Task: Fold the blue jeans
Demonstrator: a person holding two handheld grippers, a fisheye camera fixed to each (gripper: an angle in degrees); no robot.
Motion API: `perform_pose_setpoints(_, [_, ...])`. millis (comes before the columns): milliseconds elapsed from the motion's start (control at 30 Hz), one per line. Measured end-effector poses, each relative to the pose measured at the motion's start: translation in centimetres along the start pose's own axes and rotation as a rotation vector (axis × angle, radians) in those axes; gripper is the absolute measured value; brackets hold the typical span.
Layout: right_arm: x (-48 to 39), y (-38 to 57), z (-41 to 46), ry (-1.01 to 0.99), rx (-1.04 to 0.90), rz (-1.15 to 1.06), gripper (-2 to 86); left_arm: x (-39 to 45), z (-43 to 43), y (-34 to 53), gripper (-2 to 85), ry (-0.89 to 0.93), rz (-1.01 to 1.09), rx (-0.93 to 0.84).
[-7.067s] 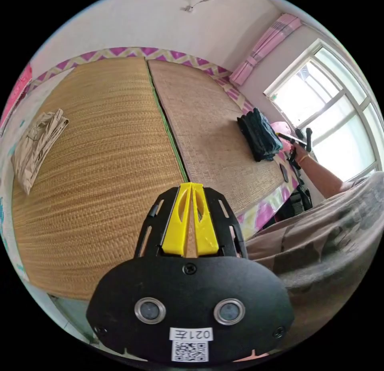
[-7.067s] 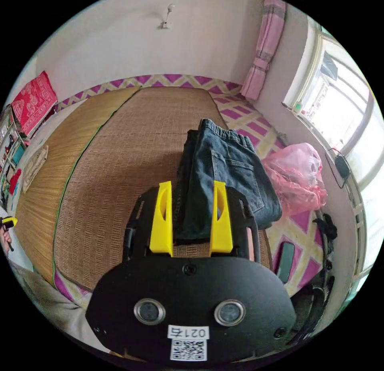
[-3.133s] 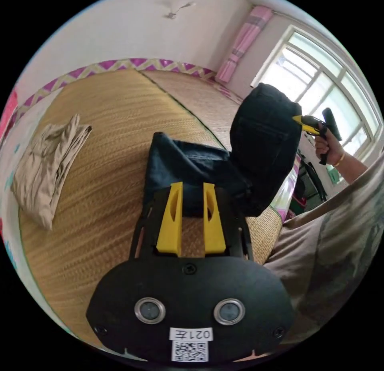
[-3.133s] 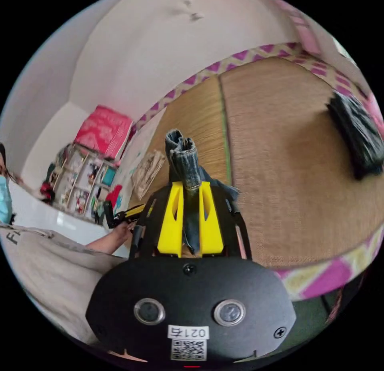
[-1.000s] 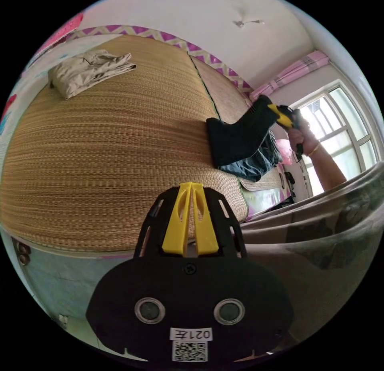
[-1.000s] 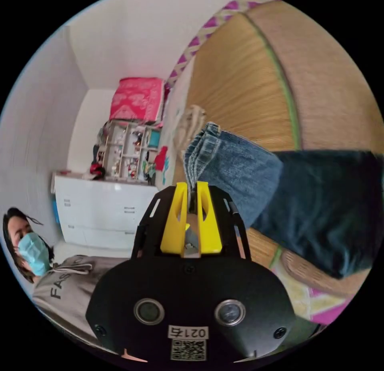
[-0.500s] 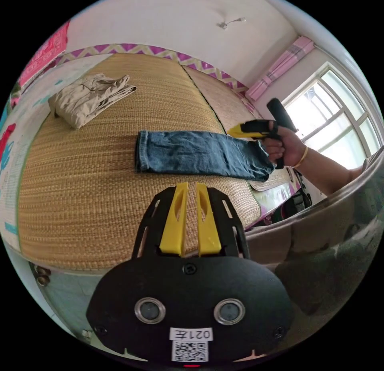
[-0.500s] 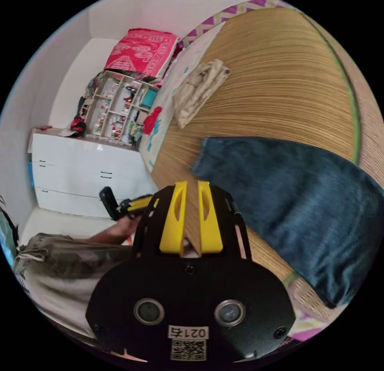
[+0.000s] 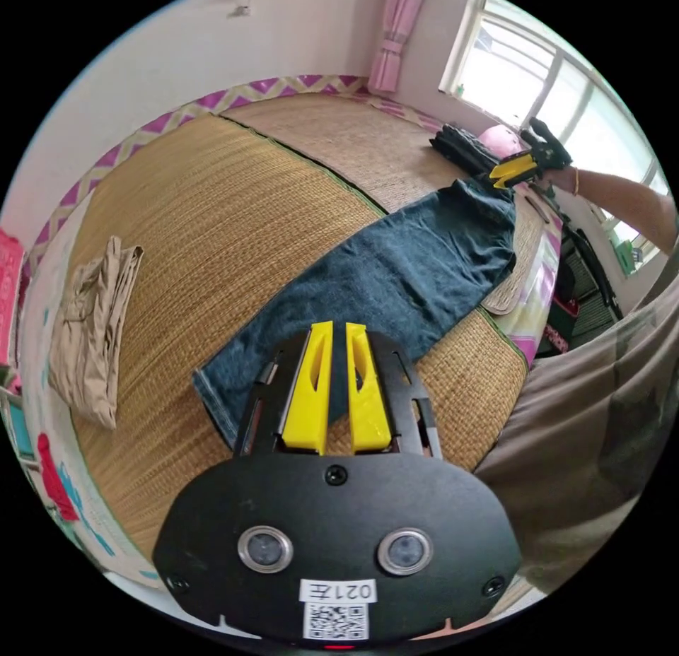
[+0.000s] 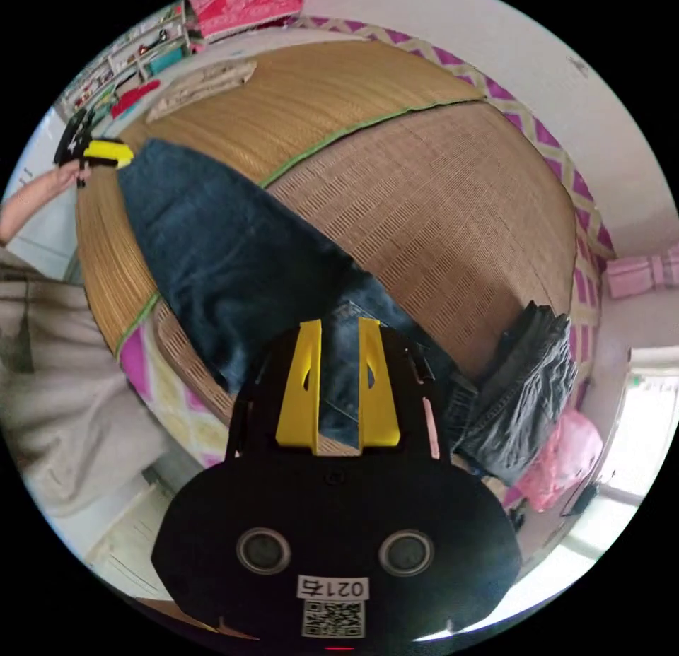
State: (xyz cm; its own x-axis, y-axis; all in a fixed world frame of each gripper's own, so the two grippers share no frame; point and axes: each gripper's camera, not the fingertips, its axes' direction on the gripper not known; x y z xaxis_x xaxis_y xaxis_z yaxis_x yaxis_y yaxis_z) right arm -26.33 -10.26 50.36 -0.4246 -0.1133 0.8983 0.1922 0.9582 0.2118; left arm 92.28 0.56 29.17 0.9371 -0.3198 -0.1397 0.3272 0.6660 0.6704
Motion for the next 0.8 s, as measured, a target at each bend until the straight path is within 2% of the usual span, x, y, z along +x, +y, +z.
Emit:
perform_pose_setpoints(233, [5.7,-5.7,1.5,0.013,-0.095,-0.197,9.1,-1.2,3.7,-7.3,5.3,-0.022,-0.029,-0.135])
perform_pose_setpoints(367, [8.3,-10.1,3.7,-0.083,-0.236,-0.317,9.1,-2.2,5.3,-10.4,5.4,0.002,-0.04,-0.174])
perform_pose_setpoints(533, [10.4,-14.3,4.8,-0.147,-0.254,-0.393,9.6,-3.6,7.8,-13.5,6.3,0.013,0.003,-0.246])
perform_pose_setpoints(667, [11.2,-16.5,5.2,-0.213,-0.298,-0.45,3.6,-5.1,9.7,-16.1,7.3,0.035,0.047,-0.276])
perform_pose_setpoints(800, [12.5,-16.3,1.7,-0.207,-0.262,-0.42,-0.5,-5.4,10.3,-18.2,7.9,0.072,0.139,-0.27])
